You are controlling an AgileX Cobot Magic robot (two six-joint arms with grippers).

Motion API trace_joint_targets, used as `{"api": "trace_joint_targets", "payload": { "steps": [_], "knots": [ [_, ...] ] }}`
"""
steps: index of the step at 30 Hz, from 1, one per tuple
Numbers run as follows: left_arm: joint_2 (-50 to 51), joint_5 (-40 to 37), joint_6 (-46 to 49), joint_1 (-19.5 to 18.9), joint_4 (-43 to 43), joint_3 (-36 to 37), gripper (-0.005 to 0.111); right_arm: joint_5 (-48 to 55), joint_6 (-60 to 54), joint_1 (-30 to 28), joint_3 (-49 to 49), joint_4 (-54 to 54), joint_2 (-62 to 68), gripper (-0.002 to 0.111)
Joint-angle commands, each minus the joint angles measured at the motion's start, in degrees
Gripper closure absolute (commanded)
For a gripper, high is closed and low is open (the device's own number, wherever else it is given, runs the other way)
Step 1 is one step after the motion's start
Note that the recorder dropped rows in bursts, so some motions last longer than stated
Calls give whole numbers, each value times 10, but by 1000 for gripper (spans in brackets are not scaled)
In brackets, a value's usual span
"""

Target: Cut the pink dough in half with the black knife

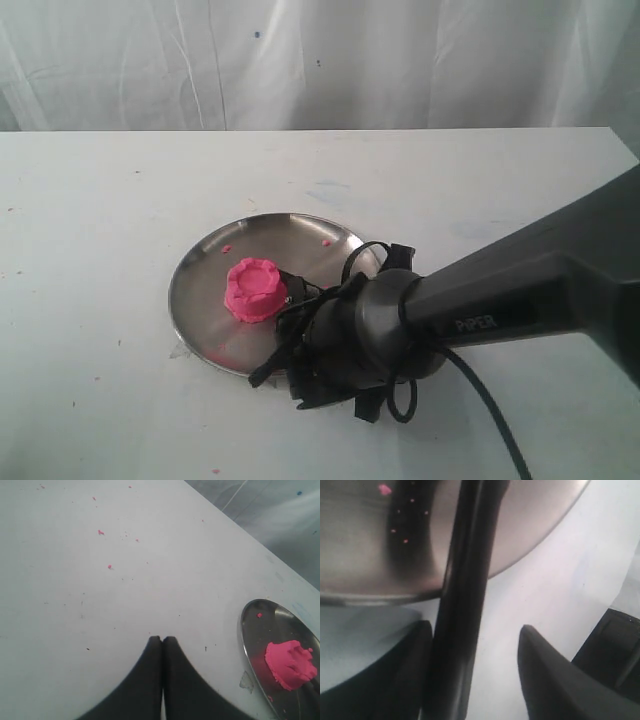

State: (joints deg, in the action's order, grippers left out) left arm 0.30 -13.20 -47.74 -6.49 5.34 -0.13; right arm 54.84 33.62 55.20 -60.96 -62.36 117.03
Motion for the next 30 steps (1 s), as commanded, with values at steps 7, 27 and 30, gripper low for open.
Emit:
{"api": "trace_joint_targets", "payload": {
  "steps": [7, 27, 30],
  "knots": [
    [-3, -2, 2, -1, 2, 1, 107, 18, 9, -5, 4, -21, 20, 108],
    [-3, -2, 2, -1, 2, 1, 107, -166, -373, -233, 1, 447, -189, 108],
    [-3, -2, 2, -1, 2, 1, 107, -162, -502, -274, -5, 629, -204, 108]
  ]
}}
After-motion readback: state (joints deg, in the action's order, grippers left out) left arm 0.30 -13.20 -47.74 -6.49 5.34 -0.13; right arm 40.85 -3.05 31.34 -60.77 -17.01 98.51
